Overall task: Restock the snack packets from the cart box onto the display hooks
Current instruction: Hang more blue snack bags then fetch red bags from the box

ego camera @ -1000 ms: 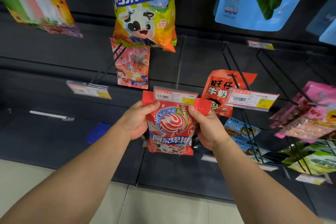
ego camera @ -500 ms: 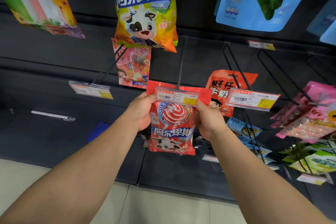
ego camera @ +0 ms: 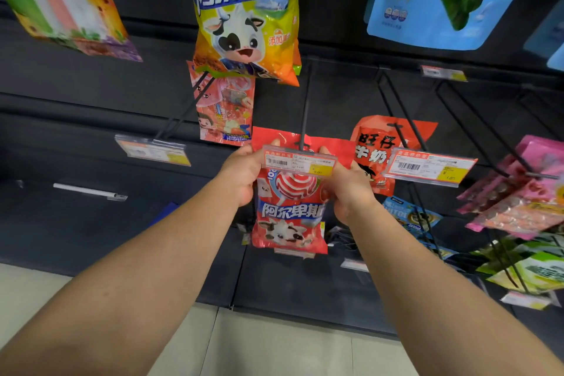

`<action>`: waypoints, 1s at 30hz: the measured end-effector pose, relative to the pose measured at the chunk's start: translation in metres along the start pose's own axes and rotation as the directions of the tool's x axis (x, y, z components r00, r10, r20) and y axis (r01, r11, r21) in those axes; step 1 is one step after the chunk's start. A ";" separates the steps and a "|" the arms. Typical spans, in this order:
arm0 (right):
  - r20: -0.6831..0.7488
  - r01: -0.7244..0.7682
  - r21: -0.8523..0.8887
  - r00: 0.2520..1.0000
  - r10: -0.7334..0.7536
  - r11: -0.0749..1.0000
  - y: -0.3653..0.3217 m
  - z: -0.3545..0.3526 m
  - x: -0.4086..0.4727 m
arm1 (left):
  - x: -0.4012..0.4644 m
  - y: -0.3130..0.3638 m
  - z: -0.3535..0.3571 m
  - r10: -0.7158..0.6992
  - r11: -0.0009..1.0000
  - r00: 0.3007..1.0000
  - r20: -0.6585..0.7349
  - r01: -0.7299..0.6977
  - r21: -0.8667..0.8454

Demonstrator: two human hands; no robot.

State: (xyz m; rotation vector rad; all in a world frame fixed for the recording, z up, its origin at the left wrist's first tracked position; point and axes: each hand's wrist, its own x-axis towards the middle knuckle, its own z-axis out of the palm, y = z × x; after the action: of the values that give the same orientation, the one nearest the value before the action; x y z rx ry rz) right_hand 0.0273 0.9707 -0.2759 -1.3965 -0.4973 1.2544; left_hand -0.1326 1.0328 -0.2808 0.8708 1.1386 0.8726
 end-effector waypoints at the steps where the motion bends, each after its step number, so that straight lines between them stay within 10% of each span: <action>1: -0.002 0.002 -0.004 1.000 -0.002 1.000 0.000 -0.001 0.000 | -0.001 0.000 -0.001 0.003 1.000 1.000 -0.002 -0.002 0.022; 11: -0.061 0.050 -0.309 0.996 -0.072 0.950 0.037 -0.048 -0.023 | -0.022 -0.051 -0.021 -0.008 0.933 0.991 -0.133 0.055 0.355; 17: -0.037 0.078 -0.747 0.987 -0.159 0.660 0.058 -0.108 -0.056 | -0.058 -0.087 0.022 0.042 0.616 0.998 0.044 -0.060 0.785; 21: -0.057 0.073 -0.820 0.976 -0.209 0.567 0.051 -0.175 -0.093 | -0.095 -0.102 0.086 0.092 0.338 0.983 0.161 -0.182 0.923; 30: -0.346 -0.118 -0.784 0.898 -0.273 0.609 0.015 -0.460 -0.239 | -0.242 -0.176 0.371 -0.009 0.139 0.816 0.578 -0.572 0.809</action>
State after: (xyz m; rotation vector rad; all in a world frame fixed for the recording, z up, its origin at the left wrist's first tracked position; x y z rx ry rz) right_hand 0.3413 0.5585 -0.2903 -2.3173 -0.8482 0.5671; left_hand 0.2042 0.6961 -0.2781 2.3720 1.0040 0.0083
